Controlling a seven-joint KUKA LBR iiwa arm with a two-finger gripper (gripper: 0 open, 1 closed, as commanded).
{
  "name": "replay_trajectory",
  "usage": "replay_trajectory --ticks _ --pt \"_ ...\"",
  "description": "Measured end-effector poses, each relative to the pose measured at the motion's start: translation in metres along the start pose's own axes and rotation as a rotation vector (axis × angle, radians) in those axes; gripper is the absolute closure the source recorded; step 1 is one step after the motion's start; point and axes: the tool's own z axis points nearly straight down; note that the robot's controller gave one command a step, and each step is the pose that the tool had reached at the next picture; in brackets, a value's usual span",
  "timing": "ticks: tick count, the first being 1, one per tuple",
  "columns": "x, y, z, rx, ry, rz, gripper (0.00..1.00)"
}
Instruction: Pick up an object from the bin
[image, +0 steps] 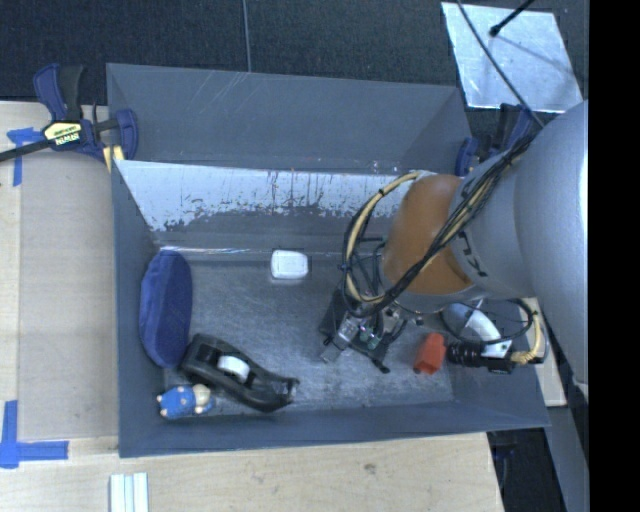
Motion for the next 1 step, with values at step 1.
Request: replay_trajectory --ticks 1 --pt "-0.0008 -0.0001 -0.0006 0.000 -0.001 0.001 1.00"
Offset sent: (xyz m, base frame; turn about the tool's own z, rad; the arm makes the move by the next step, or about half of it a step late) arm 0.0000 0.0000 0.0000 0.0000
